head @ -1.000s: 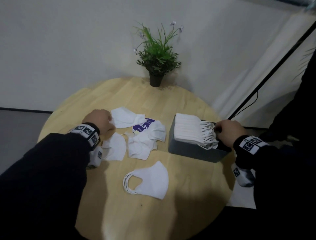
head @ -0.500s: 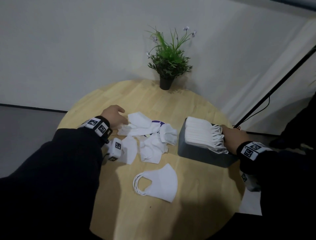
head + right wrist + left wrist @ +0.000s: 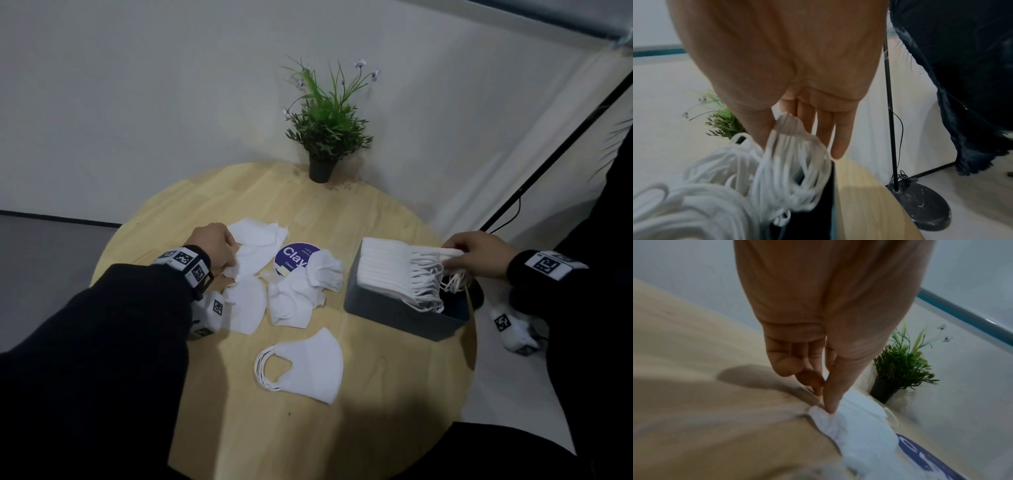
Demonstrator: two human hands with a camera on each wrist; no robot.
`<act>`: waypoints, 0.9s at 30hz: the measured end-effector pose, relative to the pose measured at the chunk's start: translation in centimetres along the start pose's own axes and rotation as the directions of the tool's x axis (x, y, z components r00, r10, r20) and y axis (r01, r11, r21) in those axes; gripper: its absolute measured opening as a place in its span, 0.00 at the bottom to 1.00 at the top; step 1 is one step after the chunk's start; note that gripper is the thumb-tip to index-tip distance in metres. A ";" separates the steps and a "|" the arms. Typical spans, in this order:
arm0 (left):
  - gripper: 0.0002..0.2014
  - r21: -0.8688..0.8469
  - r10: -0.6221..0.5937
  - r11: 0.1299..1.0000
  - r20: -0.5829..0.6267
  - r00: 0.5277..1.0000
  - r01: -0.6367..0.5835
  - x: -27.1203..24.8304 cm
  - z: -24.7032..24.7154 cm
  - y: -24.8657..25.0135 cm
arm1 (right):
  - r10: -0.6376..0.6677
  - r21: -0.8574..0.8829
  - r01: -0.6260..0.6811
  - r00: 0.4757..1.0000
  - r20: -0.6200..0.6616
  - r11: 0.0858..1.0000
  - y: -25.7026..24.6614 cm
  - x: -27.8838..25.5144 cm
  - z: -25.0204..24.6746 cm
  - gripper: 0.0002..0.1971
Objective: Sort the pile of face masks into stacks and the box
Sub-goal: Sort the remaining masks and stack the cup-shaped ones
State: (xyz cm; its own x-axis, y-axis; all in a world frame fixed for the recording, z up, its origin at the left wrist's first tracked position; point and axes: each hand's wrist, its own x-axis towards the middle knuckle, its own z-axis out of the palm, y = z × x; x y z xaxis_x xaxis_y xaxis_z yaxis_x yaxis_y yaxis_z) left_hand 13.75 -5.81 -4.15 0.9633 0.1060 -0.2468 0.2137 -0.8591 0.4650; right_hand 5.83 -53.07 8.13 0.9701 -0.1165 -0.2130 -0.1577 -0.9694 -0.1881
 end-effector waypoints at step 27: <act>0.31 0.229 0.012 0.973 -0.007 1.000 -0.010 -4.9 -0.7 0.2 | 0.107 0.835 -0.126 0.971 0.215 -0.536 -16.1 -11.5 6.4 0.04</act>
State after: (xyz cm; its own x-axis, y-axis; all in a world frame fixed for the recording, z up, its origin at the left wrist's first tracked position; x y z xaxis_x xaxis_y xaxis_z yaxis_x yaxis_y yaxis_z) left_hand 9.22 -6.13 -2.26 0.9669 0.0994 -0.2350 0.1613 -0.9518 0.2609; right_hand -3.93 -34.71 7.49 0.8853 -0.1702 -0.4328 -0.1915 0.7147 -0.6727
